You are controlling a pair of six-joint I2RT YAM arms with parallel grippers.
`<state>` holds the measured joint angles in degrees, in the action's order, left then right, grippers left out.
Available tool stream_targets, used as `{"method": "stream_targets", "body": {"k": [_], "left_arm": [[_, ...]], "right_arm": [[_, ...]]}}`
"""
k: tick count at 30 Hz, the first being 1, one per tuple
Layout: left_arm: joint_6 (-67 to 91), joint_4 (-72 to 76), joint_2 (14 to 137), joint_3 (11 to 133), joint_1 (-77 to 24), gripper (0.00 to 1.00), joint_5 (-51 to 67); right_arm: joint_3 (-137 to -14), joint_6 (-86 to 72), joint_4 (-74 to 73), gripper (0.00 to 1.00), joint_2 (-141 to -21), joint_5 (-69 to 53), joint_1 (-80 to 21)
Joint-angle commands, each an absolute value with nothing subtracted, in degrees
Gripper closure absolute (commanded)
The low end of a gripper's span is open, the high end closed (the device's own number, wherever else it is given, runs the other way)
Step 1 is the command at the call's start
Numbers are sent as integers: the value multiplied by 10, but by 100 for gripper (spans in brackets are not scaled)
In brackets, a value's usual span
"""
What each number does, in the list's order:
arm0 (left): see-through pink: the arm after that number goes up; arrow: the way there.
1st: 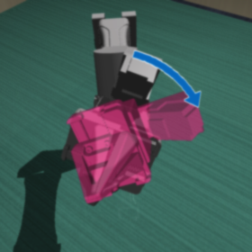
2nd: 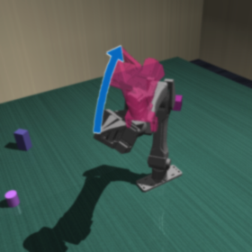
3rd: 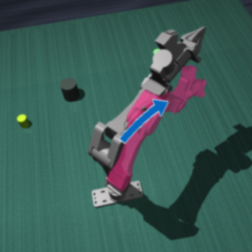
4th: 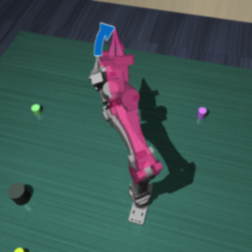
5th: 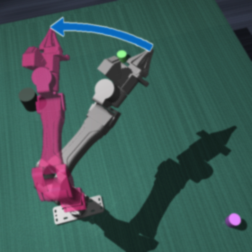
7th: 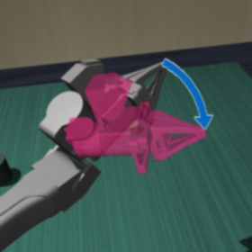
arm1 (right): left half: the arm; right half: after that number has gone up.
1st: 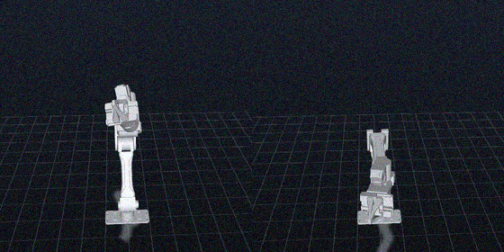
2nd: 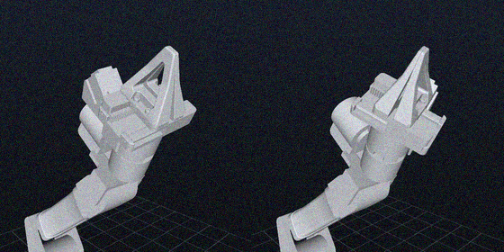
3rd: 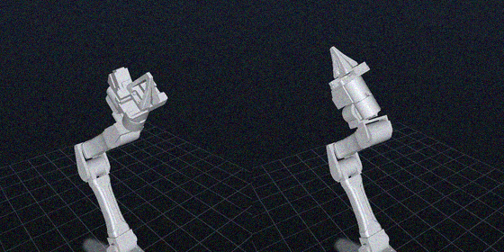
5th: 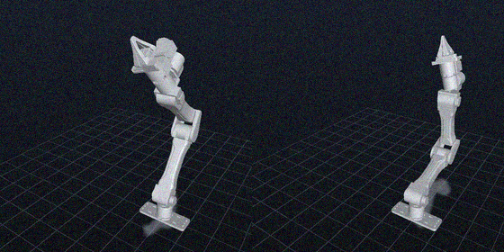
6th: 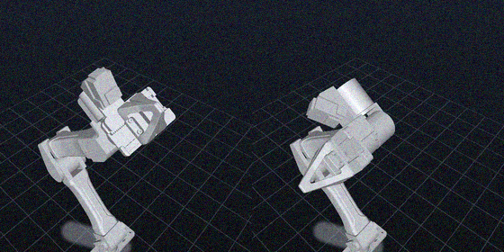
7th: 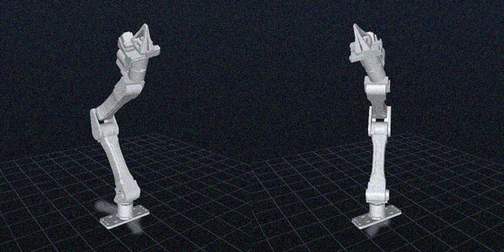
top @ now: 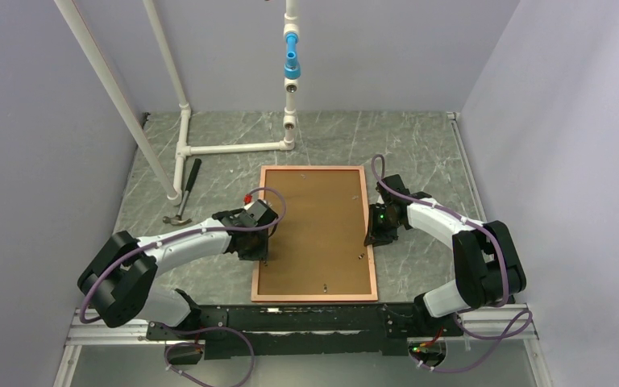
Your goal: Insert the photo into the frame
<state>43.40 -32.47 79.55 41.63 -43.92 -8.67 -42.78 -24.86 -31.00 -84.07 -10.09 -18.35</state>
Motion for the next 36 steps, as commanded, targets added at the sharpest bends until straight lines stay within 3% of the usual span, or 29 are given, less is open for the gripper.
{"method": "stream_targets", "body": {"k": [1, 7, 13, 18, 24, 30, 32, 36], "left_arm": [[430, -331, 797, 395, -448, 84, -87], [444, -313, 761, 403, -448, 52, -57], [447, -316, 786, 406, -450, 46, -42], [459, -338, 792, 396, -457, 58, -68], [460, -350, 798, 388, -458, 79, -92], [448, -346, 803, 397, -458, 90, -96], [444, -344, 800, 402, -458, 100, -95], [441, -336, 783, 410, -458, 100, -83]], "right_arm": [[-418, -245, -283, 85, -869, -88, -190], [-417, -245, -283, 85, -869, -90, -190], [-417, -245, -282, 85, -868, -91, -191], [-417, -245, -281, 85, -867, -89, -191], [-417, -245, -281, 85, -868, -91, -192], [-416, -245, -280, 85, -867, -93, -191], [-415, -245, -280, 85, -865, -96, -192], [-412, -245, -277, 85, -863, -104, -192]]}}
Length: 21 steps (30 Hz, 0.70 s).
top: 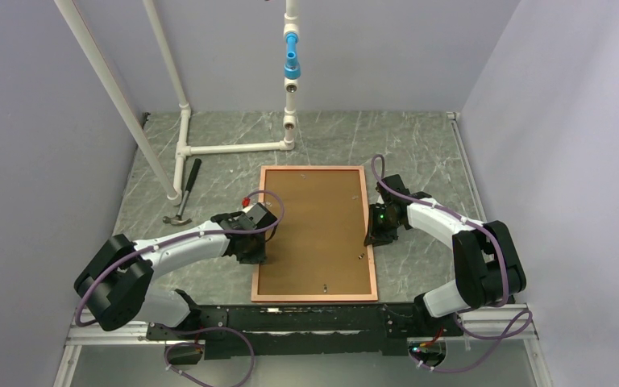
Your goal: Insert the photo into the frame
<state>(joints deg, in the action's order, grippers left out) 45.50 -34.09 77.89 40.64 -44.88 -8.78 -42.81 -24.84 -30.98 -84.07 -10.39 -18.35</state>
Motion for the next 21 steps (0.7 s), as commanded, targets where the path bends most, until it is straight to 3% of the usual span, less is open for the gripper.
{"method": "stream_targets", "body": {"k": [1, 6, 10, 15, 21], "left_arm": [[442, -335, 776, 411, -457, 96, -83], [459, -343, 725, 408, -452, 46, -92], [455, -336, 687, 389, -427, 21, -76], [442, -304, 652, 345, -374, 13, -27], [431, -317, 643, 325, -347, 13, -32]], "right_arm": [[-412, -245, -276, 85, -864, -106, -193], [-418, -245, -274, 84, -874, -109, -210], [-433, -248, -274, 82, -888, -107, -228], [-454, -256, -277, 75, -894, -94, -250], [-456, -260, -289, 42, -875, -81, -263]]}}
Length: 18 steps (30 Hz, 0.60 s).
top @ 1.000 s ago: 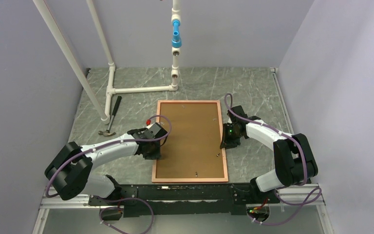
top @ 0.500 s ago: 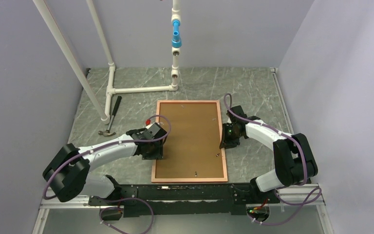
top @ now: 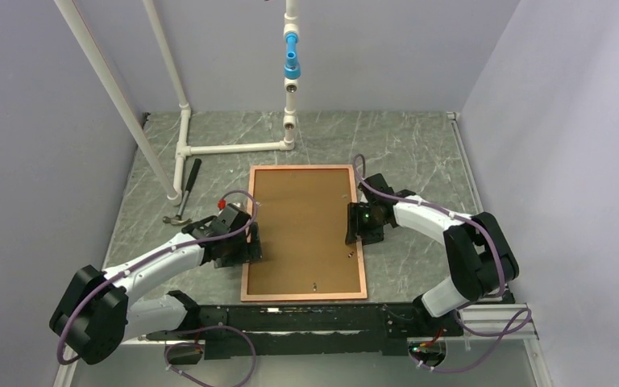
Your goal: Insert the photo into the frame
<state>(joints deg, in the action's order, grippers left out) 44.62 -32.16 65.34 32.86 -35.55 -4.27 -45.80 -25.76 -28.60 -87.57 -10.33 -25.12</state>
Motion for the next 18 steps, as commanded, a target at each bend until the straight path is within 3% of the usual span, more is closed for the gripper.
{"method": "stream_targets", "body": {"k": [1, 4, 9, 14, 18], "left_arm": [[430, -318, 644, 325, -346, 13, -34], [427, -320, 651, 326, -346, 13, -36], [425, -321, 665, 330, -346, 13, -39], [423, -324, 669, 331, -346, 13, -44], [423, -324, 671, 331, -346, 13, -46]], "right_arm": [[-456, -262, -290, 38, -873, -80, -266], [-453, -272, -295, 31, -870, -74, -280], [-452, -294, -324, 32, -868, -33, -307], [-437, -309, -339, 45, -863, -5, -325], [-426, -323, -346, 48, -856, -2, -342]]}}
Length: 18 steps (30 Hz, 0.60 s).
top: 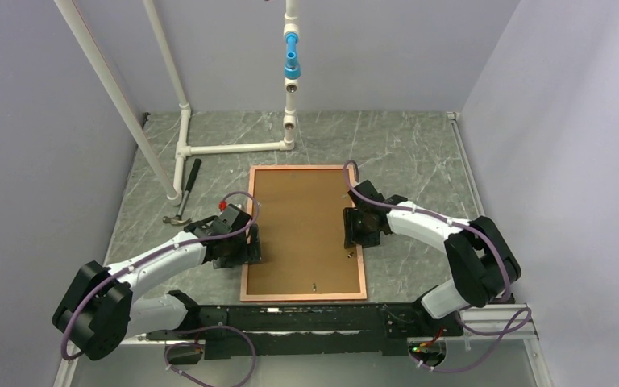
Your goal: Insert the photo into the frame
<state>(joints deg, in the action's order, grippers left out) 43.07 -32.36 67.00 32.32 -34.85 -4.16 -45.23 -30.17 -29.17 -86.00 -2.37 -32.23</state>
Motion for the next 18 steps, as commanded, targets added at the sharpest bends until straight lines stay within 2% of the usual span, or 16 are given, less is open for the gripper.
{"method": "stream_targets", "body": {"k": [1, 6, 11, 18], "left_arm": [[423, -324, 671, 330, -346, 13, -46], [423, -323, 677, 331, -346, 13, -47], [424, -321, 677, 329, -346, 13, -46], [425, -318, 677, 326, -346, 13, -43]], "right_arm": [[-424, -325, -347, 48, -856, -2, -346], [-414, -336, -353, 48, -851, 8, -364], [-408, -345, -360, 37, -845, 14, -378], [-402, -352, -371, 35, -836, 23, -390]]}}
